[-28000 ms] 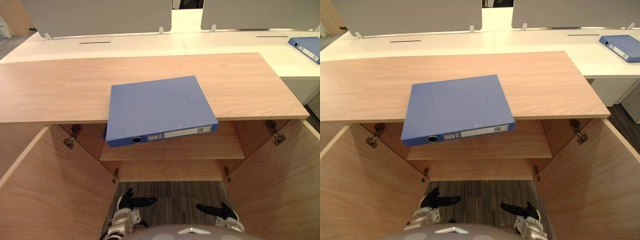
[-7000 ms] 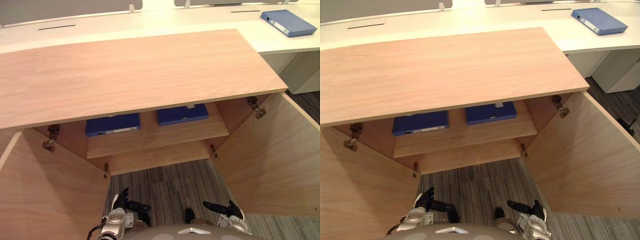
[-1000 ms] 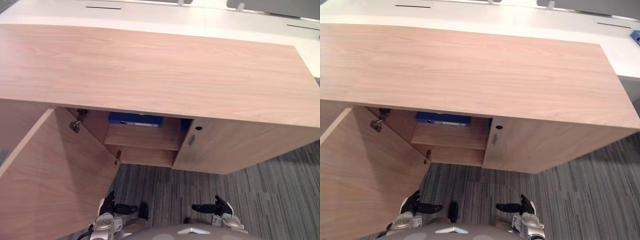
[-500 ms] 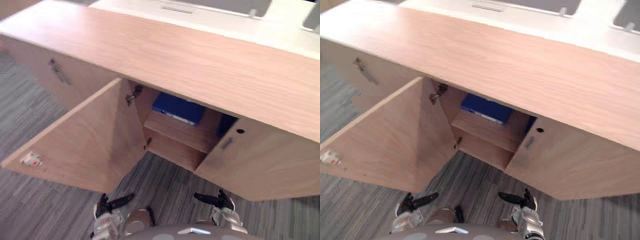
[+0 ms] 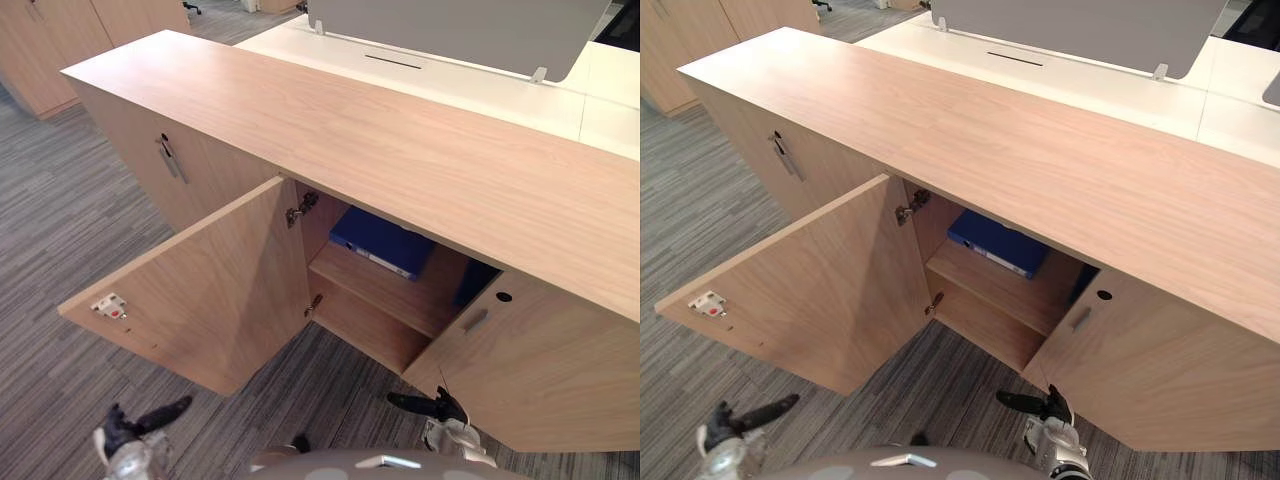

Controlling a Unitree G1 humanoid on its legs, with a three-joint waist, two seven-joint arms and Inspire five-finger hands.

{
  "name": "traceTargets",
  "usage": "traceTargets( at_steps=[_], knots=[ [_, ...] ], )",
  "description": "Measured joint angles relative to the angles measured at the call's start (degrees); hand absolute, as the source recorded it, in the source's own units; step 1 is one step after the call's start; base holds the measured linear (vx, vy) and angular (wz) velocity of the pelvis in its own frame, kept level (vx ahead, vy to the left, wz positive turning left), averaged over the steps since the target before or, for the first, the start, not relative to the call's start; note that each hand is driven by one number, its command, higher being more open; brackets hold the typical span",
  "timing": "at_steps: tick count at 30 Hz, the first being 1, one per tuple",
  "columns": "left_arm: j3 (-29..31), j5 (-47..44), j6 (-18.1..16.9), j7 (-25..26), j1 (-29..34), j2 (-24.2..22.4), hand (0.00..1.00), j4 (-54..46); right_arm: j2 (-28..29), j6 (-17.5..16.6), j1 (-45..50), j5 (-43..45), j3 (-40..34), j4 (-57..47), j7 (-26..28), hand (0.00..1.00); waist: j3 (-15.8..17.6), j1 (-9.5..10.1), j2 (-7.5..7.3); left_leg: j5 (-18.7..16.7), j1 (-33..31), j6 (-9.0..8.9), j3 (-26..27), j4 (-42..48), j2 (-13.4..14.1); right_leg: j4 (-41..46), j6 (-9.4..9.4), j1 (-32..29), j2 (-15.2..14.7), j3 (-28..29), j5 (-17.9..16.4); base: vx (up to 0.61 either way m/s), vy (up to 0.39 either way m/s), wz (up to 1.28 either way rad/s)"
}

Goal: Walk over to the cabinet, pick up the folder, carry it to the office cabinet, place the folder inside the office cabinet, then close the office cabinet door

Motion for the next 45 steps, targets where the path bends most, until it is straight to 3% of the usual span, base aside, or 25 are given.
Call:
traceTargets(
  at_steps=[5, 11, 15, 16, 19, 23, 28, 35, 41, 45],
  knots=[
    [0.0, -2.9, -0.9, 0.5, 0.3, 5.0, 1.00, -10.6, -1.8, 0.0, 0.3, 0.0, 0.6, 0.5, 0.0, 1.00, 0.2, 0.05, 1.02, 1.7, 1.4, -0.31, 0.0, -2.2, 0.6, -1.2, -0.58, 0.8, 1.1, 1.4, 1.3, -0.06, -0.031, -0.02],
    [-0.6, -3.3, -1.9, 0.6, -0.1, 6.3, 1.00, -15.9, -2.2, 0.0, 1.4, 0.0, 0.8, 0.6, 0.3, 1.00, 0.4, 0.03, 1.61, 2.5, 1.3, -0.36, 0.2, -2.6, 0.5, -1.6, -0.79, 0.8, 1.1, 1.8, 1.1, -0.10, -0.022, -0.03],
    [-1.6, -3.4, -1.9, 0.7, 0.1, 6.3, 1.00, -19.1, -2.1, 0.1, 2.0, -0.1, 2.1, 0.8, 0.5, 1.00, 0.5, 0.04, 0.91, 3.2, 0.6, -1.04, 0.3, -2.7, -0.6, -3.1, -0.75, 0.8, 0.1, 3.2, -2.0, -0.10, -0.053, -0.02],
    [-2.5, -3.4, -2.0, 0.8, 0.2, 6.3, 1.00, -20.4, -2.2, 0.1, 2.1, -0.1, 2.1, 0.8, 0.8, 1.00, 0.7, 0.03, 0.47, 3.5, 0.4, -1.22, 0.2, -2.7, -1.1, -3.4, 0.92, 0.9, -0.5, 3.5, -3.5, -0.12, -0.087, 0.06],
    [-4.4, -3.4, -2.2, 0.6, 1.5, 6.2, 1.00, -23.7, -2.2, 0.3, 2.5, -0.1, 2.0, 0.9, 1.0, 1.00, 0.9, 0.00, 0.71, 3.9, 0.5, -1.84, 0.0, -2.7, -0.4, -3.2, 0.69, 0.9, 0.3, 3.6, -3.8, -0.08, -0.065, 0.02],
    [-6.9, -3.4, -3.9, 0.5, 2.9, 3.6, 1.00, -29.3, -2.2, 0.7, 2.8, -0.2, 1.2, 1.0, 1.3, 1.00, 1.0, 0.19, -0.12, 4.0, 0.4, -2.17, -0.2, -2.7, 0.3, -3.3, 0.67, 0.9, 1.2, 3.6, -3.8, 0.01, -0.054, 0.00],
    [-10.4, -3.5, -4.3, 1.7, 3.9, 0.7, 1.00, -29.3, -1.8, 0.8, 2.5, -2.5, 0.0, 1.0, 1.4, 1.00, 0.9, 0.59, -1.15, 3.7, 0.4, -2.12, -0.1, -2.4, 0.4, -3.1, 0.85, 0.9, 1.4, 4.7, -3.3, 0.06, -0.008, 0.02],
    [-12.4, -3.6, -4.3, 1.8, 4.6, 0.5, 1.00, -28.8, -1.7, 0.8, 2.1, -2.5, 0.5, 1.0, 1.6, 1.00, 1.1, 0.87, -0.03, 3.7, 0.9, -2.16, 0.2, -2.7, 2.2, -3.1, -0.60, 0.8, 3.2, 5.9, 0.0, -0.04, 0.013, -0.05],
    [-14.6, -4.9, -4.5, 0.0, 6.5, 0.4, 1.00, -27.5, -1.7, 1.3, 2.6, -2.4, 1.8, 2.1, 1.7, 1.00, 1.1, -0.11, 0.08, 3.6, 0.2, -2.41, 0.3, -2.7, 1.0, -4.6, 0.02, 0.7, 1.8, 5.9, -0.8, -0.13, 0.022, -0.05],
    [-16.8, -6.1, -4.7, -1.0, 10.1, -3.3, 1.00, -30.8, -2.1, 1.7, 3.8, -2.2, 1.9, 2.1, 2.3, 1.00, 1.0, -0.17, 0.37, 4.1, 0.1, -2.23, -0.3, -2.7, 0.2, -4.9, 0.88, 0.8, 1.2, 5.8, -2.0, -0.08, 0.012, 0.05]
  ],
)
